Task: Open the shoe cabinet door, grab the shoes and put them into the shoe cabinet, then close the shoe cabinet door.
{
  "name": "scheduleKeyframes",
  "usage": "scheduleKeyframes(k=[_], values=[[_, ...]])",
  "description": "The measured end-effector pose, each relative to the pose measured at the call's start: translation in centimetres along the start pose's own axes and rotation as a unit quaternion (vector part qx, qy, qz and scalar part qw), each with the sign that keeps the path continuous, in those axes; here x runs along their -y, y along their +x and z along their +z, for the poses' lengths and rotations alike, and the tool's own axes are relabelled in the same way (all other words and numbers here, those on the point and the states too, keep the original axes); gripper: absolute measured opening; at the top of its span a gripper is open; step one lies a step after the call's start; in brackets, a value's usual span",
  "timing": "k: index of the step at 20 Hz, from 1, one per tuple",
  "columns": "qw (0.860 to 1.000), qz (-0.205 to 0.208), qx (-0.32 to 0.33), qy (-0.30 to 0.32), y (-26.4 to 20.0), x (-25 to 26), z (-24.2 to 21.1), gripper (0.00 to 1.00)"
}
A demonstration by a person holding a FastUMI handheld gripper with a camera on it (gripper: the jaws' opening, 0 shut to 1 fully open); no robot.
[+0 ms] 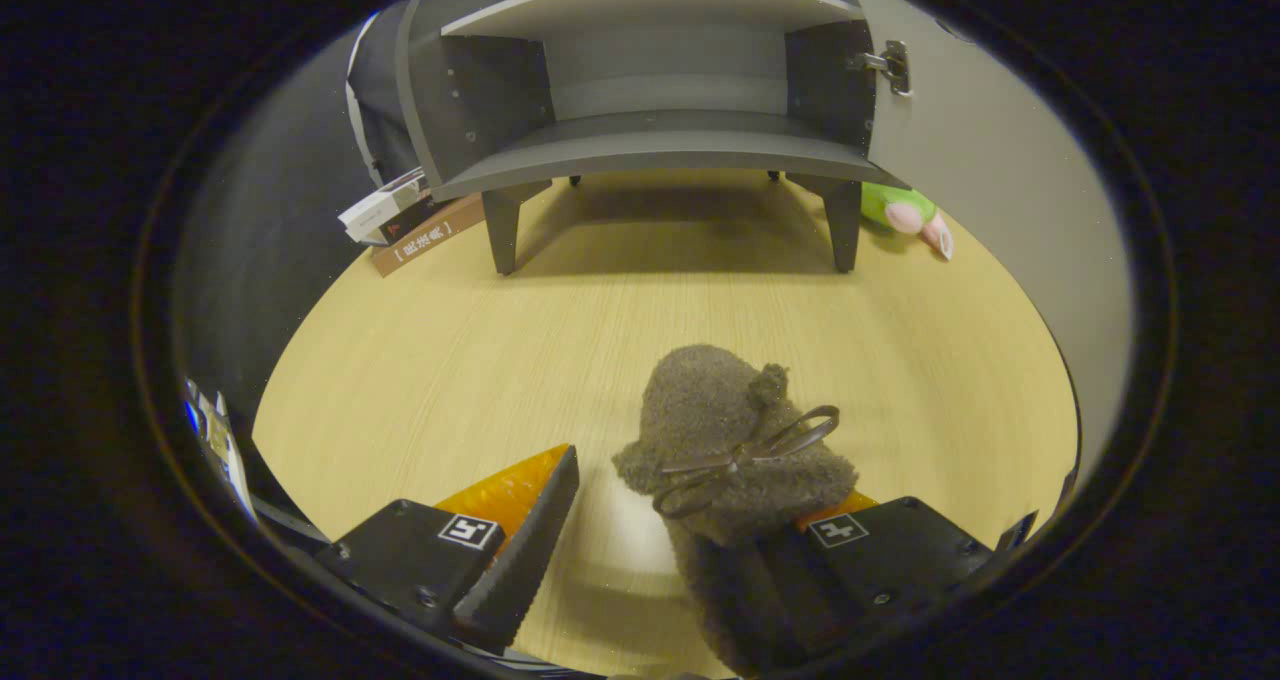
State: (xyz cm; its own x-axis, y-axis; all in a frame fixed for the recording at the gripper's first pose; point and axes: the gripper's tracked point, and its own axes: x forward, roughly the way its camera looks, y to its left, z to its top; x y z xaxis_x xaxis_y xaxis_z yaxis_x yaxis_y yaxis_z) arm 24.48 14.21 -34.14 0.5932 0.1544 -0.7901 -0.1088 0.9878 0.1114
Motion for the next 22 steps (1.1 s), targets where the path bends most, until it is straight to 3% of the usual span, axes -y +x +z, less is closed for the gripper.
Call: scheduleKeyframes(k=[2,5,8,10,14,22], values=[[1.000,-0.005,-0.012,-0.008,0.2,0.4,0.1,0.95],[1.000,-0.012,-0.013,-0.009,0.3,1.0,0.3,0.78],[1.000,0.008,-0.012,-0.012,0.4,0.1,0.5,0.35],[1.000,0.022,-0.010,-0.018,0.0,-0.8,0.6,0.18],[0.998,0.052,0.010,-0.031,-2.1,-2.7,2.1,0.11],[0.992,0.071,0.101,-0.025,-9.8,-3.7,9.6,0.10]])
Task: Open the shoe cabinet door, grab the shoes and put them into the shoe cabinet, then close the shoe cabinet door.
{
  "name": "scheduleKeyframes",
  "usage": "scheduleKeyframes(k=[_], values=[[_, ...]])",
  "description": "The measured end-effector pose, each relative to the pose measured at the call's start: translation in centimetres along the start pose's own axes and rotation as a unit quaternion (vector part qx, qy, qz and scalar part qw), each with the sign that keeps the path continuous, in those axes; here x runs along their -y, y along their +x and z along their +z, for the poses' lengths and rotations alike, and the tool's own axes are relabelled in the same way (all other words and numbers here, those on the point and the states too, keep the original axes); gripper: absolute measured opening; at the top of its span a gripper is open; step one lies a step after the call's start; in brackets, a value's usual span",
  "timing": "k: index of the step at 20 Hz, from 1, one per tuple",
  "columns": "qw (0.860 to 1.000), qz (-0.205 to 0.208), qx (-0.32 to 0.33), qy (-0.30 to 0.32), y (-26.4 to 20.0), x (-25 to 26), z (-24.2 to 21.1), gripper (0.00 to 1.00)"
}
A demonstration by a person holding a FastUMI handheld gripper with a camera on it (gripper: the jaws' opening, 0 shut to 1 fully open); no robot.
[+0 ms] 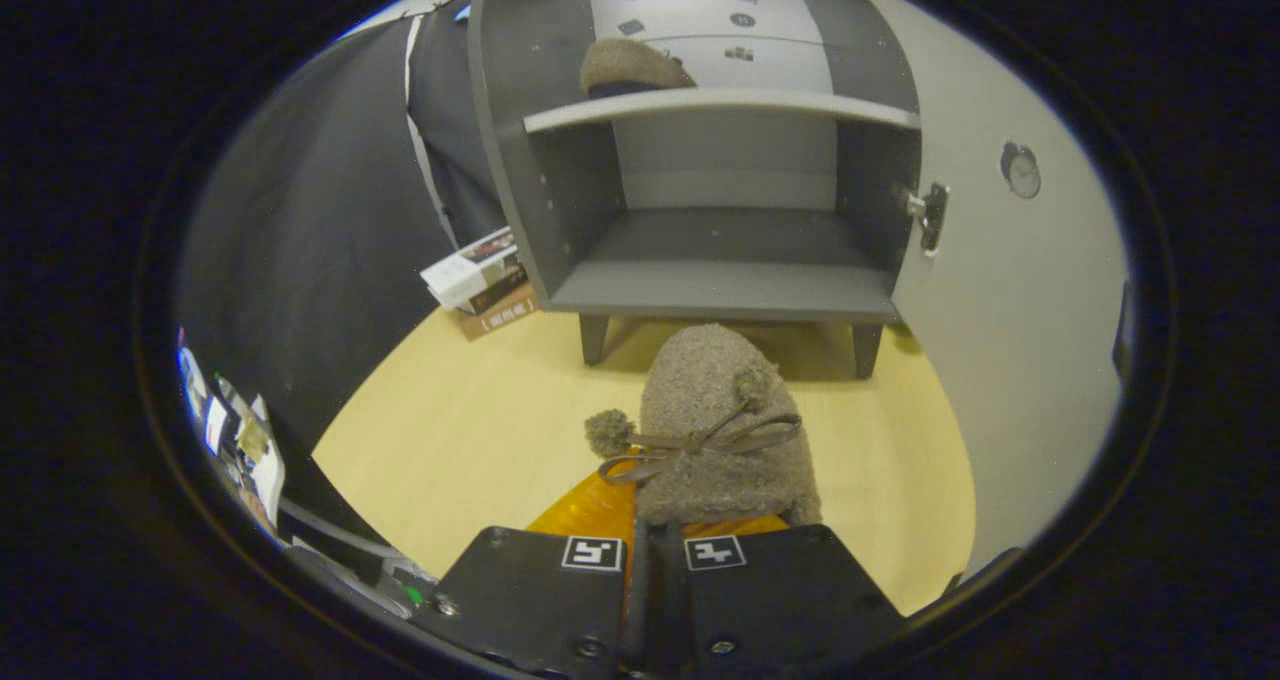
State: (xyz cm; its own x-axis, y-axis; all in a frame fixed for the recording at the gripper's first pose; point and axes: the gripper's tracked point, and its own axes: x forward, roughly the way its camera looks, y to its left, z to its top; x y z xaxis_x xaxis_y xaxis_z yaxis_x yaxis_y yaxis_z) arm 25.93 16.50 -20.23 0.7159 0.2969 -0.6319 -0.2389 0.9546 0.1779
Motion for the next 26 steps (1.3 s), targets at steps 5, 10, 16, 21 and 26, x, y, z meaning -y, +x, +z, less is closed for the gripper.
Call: scheduleKeyframes(k=[5,10,16,21,26], values=[[0.998,0.008,0.061,0.004,-4.1,-1.4,7.2,0.10],[0.992,-0.001,0.129,0.013,-5.2,-0.8,15.1,0.10],[0.981,-0.022,0.190,-0.003,-4.6,-0.1,24.9,0.10],[0.977,-0.040,0.211,0.002,-1.5,1.0,31.3,0.10],[0.973,-0.065,0.221,0.011,2.3,2.7,37.8,0.10]])
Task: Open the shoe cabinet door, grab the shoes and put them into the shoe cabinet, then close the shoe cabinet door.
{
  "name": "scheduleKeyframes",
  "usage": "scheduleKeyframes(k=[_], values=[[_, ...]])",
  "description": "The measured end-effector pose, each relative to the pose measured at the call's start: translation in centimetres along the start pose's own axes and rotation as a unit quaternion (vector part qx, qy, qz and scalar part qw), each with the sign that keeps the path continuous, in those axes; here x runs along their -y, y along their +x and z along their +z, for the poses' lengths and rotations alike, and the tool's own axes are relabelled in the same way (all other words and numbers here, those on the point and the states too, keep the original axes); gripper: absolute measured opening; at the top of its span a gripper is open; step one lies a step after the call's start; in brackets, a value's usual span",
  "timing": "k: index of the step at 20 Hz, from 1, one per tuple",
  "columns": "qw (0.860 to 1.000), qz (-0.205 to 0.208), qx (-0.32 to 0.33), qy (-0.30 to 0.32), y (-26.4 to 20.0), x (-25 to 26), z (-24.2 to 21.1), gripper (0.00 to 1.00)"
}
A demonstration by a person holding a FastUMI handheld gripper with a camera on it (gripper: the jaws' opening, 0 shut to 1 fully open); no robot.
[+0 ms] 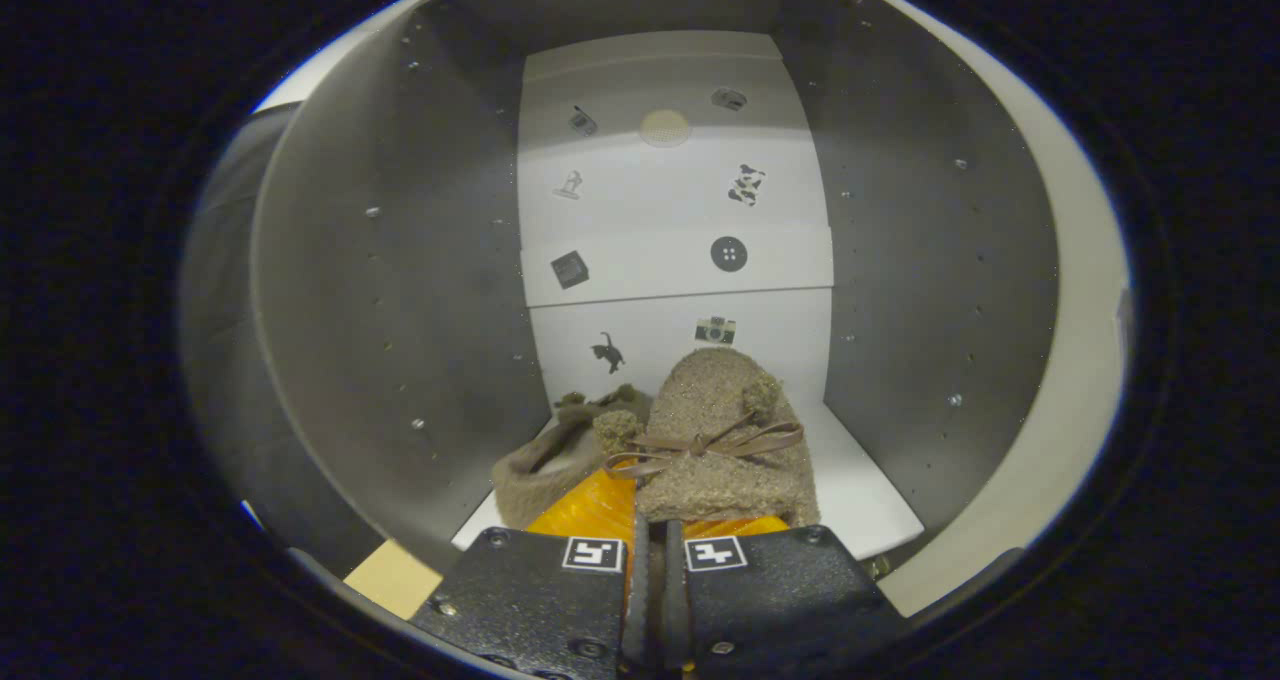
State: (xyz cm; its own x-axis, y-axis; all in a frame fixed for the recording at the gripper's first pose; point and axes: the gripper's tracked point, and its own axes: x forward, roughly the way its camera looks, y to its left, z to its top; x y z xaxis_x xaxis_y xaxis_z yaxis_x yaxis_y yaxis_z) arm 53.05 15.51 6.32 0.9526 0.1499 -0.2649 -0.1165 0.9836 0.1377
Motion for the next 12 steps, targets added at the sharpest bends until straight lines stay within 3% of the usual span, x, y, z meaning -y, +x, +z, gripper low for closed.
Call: scheduleKeyframes(k=[7,12], values=[[0.999,-0.030,-0.031,-0.009,7.1,1.5,0.4,0.10],[0.994,-0.057,-0.090,0.006,10.1,2.8,-1.2,0.10]])
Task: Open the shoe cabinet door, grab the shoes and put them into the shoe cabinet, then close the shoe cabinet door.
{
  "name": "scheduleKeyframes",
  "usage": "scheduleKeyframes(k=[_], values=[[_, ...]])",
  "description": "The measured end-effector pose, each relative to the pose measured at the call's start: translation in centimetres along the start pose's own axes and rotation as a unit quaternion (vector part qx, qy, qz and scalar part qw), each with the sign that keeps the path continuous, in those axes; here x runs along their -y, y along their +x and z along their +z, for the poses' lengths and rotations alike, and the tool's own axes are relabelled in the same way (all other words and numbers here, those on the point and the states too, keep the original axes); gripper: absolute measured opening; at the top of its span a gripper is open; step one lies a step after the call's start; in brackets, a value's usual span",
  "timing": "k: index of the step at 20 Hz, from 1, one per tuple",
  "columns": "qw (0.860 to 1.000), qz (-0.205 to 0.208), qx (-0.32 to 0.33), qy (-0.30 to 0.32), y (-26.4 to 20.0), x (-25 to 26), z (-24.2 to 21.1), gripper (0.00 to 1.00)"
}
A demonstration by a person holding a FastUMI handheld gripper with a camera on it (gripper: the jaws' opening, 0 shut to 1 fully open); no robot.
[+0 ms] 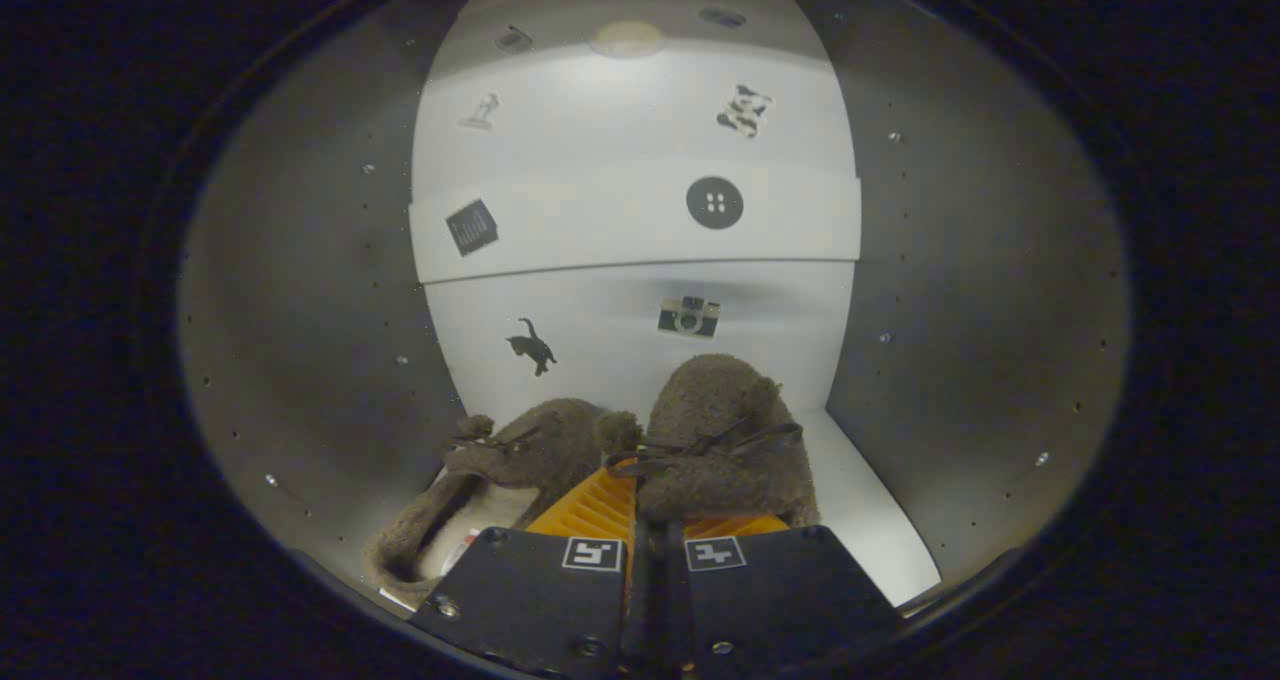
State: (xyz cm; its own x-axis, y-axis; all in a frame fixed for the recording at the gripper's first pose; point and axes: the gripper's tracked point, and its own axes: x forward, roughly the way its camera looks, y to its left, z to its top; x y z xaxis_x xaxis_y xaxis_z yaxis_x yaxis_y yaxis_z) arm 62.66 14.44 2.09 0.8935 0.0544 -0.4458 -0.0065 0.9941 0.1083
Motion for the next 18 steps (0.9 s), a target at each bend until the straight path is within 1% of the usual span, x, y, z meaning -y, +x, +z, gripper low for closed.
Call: scheduleKeyframes(k=[3,4,7,8,9,10,12,14,18], values=[[0.999,-0.006,-0.046,0.014,1.7,0.5,-1.2,0.10],[0.999,-0.001,-0.051,0.017,1.7,0.3,-1.3,0.10],[0.998,-0.013,-0.068,-0.006,2.0,0.4,-1.6,0.13],[0.997,-0.016,-0.076,-0.008,2.1,0.3,-1.9,0.17],[0.996,-0.016,-0.085,-0.009,2.0,0.4,-2.3,0.18],[0.996,-0.010,-0.089,-0.003,1.9,0.2,-2.4,0.23],[0.997,0.005,-0.081,0.002,1.0,-0.4,-2.0,0.27],[0.998,0.011,-0.061,-0.001,0.0,-0.9,-1.3,0.41],[0.999,0.005,-0.022,-0.048,-4.4,-1.1,-1.1,0.69]])
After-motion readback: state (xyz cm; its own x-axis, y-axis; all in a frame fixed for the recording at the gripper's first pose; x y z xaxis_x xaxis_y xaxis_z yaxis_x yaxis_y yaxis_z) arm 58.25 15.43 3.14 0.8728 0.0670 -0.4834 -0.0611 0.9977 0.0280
